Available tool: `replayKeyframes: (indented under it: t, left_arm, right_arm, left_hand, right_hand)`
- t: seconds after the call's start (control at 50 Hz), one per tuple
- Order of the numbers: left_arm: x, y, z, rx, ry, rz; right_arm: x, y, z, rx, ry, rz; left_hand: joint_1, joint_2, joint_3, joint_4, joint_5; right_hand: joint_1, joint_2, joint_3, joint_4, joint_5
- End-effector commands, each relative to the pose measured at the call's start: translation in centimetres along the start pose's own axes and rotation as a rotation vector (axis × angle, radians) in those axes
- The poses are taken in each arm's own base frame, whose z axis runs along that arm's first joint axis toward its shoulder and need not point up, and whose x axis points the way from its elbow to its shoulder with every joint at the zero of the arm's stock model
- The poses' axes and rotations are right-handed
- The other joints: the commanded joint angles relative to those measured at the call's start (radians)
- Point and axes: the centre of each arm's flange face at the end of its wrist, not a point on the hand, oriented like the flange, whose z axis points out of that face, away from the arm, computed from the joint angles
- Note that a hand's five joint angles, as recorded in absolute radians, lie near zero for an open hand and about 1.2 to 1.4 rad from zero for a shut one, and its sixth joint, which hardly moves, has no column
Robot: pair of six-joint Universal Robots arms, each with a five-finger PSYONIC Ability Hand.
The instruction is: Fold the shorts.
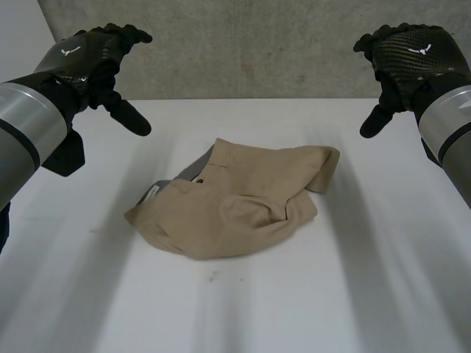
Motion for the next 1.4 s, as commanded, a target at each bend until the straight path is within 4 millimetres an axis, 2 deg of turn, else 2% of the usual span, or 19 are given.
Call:
replayKeyframes:
  t: [0.02,0.12,0.24,0.38,0.58,0.78,0.86,0.88,0.9,0.94,1.02,1.14,1.18,1.2,1.26,1.3,1.34,1.38,1.4]
  left_arm:
    - [0.0,0.2,0.4,0.013,0.002,0.002]
    - [-0.2,1.9,1.6,-0.030,-0.001,0.013]
    - [-0.6,5.0,2.8,-0.137,0.001,0.189]
    - [-1.3,10.2,3.6,-0.317,-0.014,0.414]
    - [-3.3,17.1,4.2,-0.529,-0.098,0.419]
    - [-4.3,20.7,5.0,-0.621,-0.103,0.411]
    - [-4.6,21.4,5.4,-0.631,-0.106,0.410]
    - [-4.6,21.5,5.5,-0.633,-0.106,0.410]
    - [-4.6,21.4,5.6,-0.627,-0.110,0.412]
    - [-4.7,21.0,5.9,-0.603,-0.120,0.411]
    - [-4.9,18.9,6.9,-0.489,-0.176,0.425]
    - [-6.4,9.7,7.4,-0.168,-0.348,0.441]
    - [-6.8,7.6,7.6,-0.093,-0.375,0.443]
    - [-7.3,5.3,7.7,-0.015,-0.403,0.448]
    - [-8.9,1.0,8.2,0.118,-0.477,0.497]
    - [-9.6,-1.0,8.4,0.174,-0.517,0.534]
    - [-8.3,-3.9,8.5,0.270,-0.515,0.570]
    - [-6.0,-5.6,8.4,0.342,-0.481,0.577]
    - [-6.0,-5.6,8.4,0.342,-0.480,0.577]
  right_arm:
    - [0.0,0.1,0.0,-0.003,-0.001,0.000]
    - [-0.1,0.2,0.0,-0.007,-0.004,-0.005]
    - [-0.5,0.5,0.0,-0.012,-0.039,-0.105]
    - [-0.8,1.6,0.4,-0.041,-0.051,-0.178]
    - [-1.3,3.2,0.8,-0.085,-0.073,-0.183]
    - [-1.9,4.4,1.2,-0.120,-0.085,-0.188]
    - [-2.0,4.4,1.2,-0.121,-0.087,-0.189]
    - [-1.9,4.5,1.2,-0.121,-0.086,-0.189]
    - [-1.9,4.5,1.2,-0.121,-0.086,-0.189]
    - [-2.0,4.5,1.2,-0.123,-0.086,-0.189]
    - [-2.0,4.6,1.1,-0.126,-0.088,-0.189]
    - [-2.0,4.5,1.1,-0.124,-0.087,-0.189]
    - [-2.0,4.5,1.1,-0.122,-0.088,-0.189]
    - [-2.0,4.5,1.1,-0.122,-0.088,-0.189]
    - [-2.0,4.4,1.1,-0.117,-0.088,-0.189]
    - [-2.0,4.3,1.1,-0.116,-0.087,-0.189]
    - [-2.0,4.3,1.1,-0.114,-0.086,-0.187]
    - [-2.0,4.2,1.1,-0.113,-0.086,-0.187]
    - [-1.9,4.2,1.1,-0.112,-0.084,-0.187]
  left_hand:
    - [-0.001,-0.005,-0.013,-0.029,-0.044]
    - [0.005,0.000,-0.007,-0.024,-0.038]
    - [0.031,0.027,0.019,0.003,-0.012]
    - [0.213,0.209,0.201,0.185,0.170]
    - [0.152,0.147,0.140,0.123,0.109]
    - [0.172,0.168,0.160,0.144,0.129]
    - [0.409,0.405,0.397,0.381,0.366]
    - [0.535,0.531,0.523,0.507,0.492]
    - [0.926,0.921,0.914,0.897,0.883]
    - [1.219,1.214,1.207,1.191,1.176]
    - [1.220,1.215,1.208,1.192,1.177]
    - [1.220,1.215,1.208,1.192,1.177]
    - [1.220,1.215,1.208,1.192,1.177]
    - [1.220,1.215,1.208,1.192,1.177]
    - [1.220,1.215,1.208,1.192,1.177]
    - [1.220,1.215,1.208,1.192,1.177]
    - [1.220,1.215,1.208,1.192,1.177]
    - [1.220,1.215,1.208,1.192,1.177]
    - [1.220,1.215,1.208,1.192,1.177]
  right_hand:
    - [-0.013,-0.044,-0.040,-0.059,-0.050]
    - [-0.013,-0.044,-0.040,-0.059,-0.050]
    - [-0.013,-0.044,-0.040,-0.059,-0.050]
    - [-0.013,-0.044,-0.040,-0.059,-0.050]
    - [-0.013,-0.044,-0.040,-0.059,-0.050]
    - [-0.013,-0.044,-0.040,-0.059,-0.050]
    - [-0.013,-0.044,-0.040,-0.059,-0.050]
    - [-0.013,-0.044,-0.040,-0.059,-0.050]
    - [-0.013,-0.044,-0.040,-0.059,-0.050]
    - [-0.013,-0.044,-0.040,-0.059,-0.050]
    - [-0.013,-0.044,-0.040,-0.059,-0.050]
    - [-0.013,-0.044,-0.040,-0.059,-0.050]
    - [-0.013,-0.044,-0.040,-0.059,-0.050]
    - [-0.013,-0.044,-0.040,-0.059,-0.050]
    - [-0.013,-0.044,-0.040,-0.059,-0.050]
    - [-0.013,-0.044,-0.040,-0.059,-0.050]
    - [-0.013,-0.044,-0.040,-0.059,-0.050]
    - [-0.013,-0.044,-0.040,-0.059,-0.050]
    - [-0.013,-0.044,-0.040,-0.059,-0.050]
